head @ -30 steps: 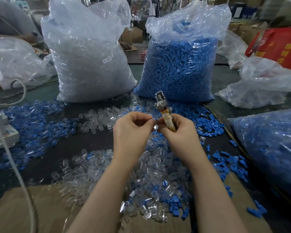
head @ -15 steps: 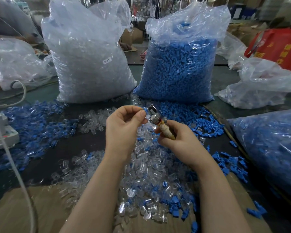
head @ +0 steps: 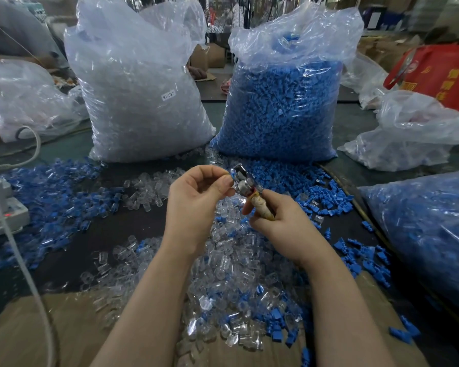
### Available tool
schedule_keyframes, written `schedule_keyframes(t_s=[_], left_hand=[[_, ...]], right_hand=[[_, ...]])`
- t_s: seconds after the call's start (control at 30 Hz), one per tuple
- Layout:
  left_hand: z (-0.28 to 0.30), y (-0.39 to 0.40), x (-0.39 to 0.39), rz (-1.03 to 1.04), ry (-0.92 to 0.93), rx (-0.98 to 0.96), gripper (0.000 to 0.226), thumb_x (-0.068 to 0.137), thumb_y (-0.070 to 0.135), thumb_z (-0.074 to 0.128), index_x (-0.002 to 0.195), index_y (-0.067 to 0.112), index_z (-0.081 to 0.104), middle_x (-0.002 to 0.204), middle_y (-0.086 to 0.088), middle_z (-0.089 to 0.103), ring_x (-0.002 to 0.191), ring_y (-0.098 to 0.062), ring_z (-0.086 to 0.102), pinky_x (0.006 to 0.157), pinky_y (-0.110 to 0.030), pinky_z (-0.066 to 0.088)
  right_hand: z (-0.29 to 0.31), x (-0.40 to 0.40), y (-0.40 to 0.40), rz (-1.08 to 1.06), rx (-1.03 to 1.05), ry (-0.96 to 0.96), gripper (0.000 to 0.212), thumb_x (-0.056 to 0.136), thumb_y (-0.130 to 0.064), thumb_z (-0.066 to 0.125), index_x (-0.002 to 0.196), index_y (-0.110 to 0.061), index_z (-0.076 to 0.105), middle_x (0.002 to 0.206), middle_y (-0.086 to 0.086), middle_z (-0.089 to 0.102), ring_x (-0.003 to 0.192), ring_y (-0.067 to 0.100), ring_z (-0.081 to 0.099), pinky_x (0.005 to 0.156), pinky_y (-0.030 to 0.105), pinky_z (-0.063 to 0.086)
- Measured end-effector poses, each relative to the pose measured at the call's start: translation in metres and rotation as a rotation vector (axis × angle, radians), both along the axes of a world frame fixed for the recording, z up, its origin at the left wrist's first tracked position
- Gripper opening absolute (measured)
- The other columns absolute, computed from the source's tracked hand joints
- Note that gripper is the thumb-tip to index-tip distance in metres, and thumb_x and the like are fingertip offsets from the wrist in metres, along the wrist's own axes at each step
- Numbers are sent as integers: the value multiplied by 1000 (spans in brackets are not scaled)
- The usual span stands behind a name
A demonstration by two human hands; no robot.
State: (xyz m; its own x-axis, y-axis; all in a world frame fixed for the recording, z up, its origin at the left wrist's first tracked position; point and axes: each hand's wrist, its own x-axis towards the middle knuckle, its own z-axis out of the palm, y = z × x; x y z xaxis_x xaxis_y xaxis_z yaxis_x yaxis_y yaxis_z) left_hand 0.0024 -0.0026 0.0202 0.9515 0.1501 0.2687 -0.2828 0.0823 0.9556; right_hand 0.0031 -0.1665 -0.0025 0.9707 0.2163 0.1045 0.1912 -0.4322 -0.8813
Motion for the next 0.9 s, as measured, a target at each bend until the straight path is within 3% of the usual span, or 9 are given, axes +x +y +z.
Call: schedule_keyframes(t_s=[0.37,0.43,0.53,0.6,0.67,0.77,0.9], left_hand=[[0,1,1,-5,44,-19,6,87,1,67,87,6,68,73,2,70,68,-7,66,67,-16,51],[1,5,1,-15,86,-35,6,85,2,69,87,7,69,73,1,72,69,-9,68,67,-17,53],[1,23,4,62,185,-56,7,82,4,73,85,11,71,72,0,73,69,-10,69,66,-18,56],[-4,45,8,223,260,73,8,81,8,76,82,15,72,71,1,74,71,-12,70,68,-23,56],[-12,71,10,408,342,344,11,81,13,77,77,22,72,74,0,74,74,-15,70,73,-29,55],[-22,102,9,609,470,734,8,85,17,73,82,23,75,85,-2,72,82,-19,63,79,-37,52],[-28,118,6,687,577,877,13,88,8,66,90,13,77,97,-15,71,83,-29,58,78,-41,51]], right_hand=[[-2,0,3,-22,-91,-25,18,81,-8,57,82,-26,61,58,-18,56,45,4,42,52,29,34],[-1,0,4,-39,-98,-28,12,78,-15,57,82,-26,60,62,-14,58,49,6,44,52,32,38],[-2,1,4,-131,-185,-95,12,76,-29,54,85,-22,58,71,-3,62,66,22,56,62,44,49],[-4,5,1,-211,-280,-130,14,83,-31,55,93,-23,59,80,-4,64,73,23,57,63,40,47],[-7,7,-2,-273,-358,-131,16,87,-32,58,102,-26,59,87,-6,65,79,21,58,63,34,44],[-11,9,-5,-333,-409,-139,8,87,-35,59,90,-29,55,77,-12,60,71,14,55,56,30,40],[-12,9,-4,-343,-444,-148,10,87,-37,60,87,-31,52,73,-15,55,66,3,48,51,23,31]])
